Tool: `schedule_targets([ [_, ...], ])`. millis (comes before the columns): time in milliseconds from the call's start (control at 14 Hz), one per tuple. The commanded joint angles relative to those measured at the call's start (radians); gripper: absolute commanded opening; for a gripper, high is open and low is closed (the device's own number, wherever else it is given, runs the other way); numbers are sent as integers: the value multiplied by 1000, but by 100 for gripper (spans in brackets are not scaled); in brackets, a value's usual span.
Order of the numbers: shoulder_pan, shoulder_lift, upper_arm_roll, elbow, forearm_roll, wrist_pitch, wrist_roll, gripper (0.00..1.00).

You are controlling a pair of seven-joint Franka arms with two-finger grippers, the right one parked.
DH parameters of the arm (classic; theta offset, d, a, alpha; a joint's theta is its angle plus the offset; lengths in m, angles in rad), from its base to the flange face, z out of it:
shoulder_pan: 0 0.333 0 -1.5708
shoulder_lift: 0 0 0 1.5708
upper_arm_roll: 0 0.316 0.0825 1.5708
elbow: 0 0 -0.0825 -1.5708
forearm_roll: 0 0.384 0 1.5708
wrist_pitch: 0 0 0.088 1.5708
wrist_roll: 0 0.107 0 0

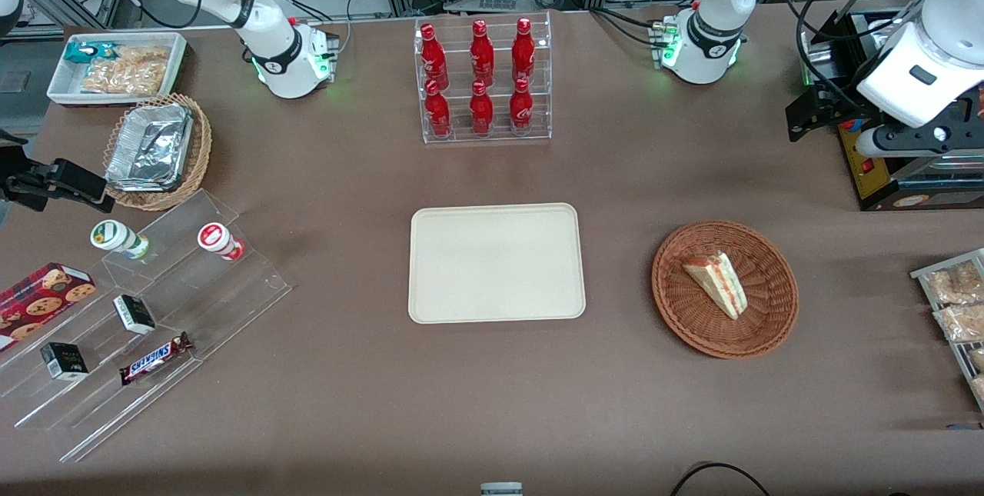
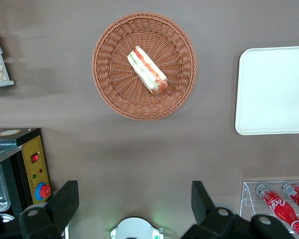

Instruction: Place sandwich from basket to tray

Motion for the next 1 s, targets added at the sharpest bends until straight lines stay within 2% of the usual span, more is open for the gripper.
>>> schedule_targets([
  [0,15,8,-15,25,9,-22,20,100],
  [643,12,27,-9,10,17,-10,14,100],
  [929,16,97,14,-154,43,174,12,100],
])
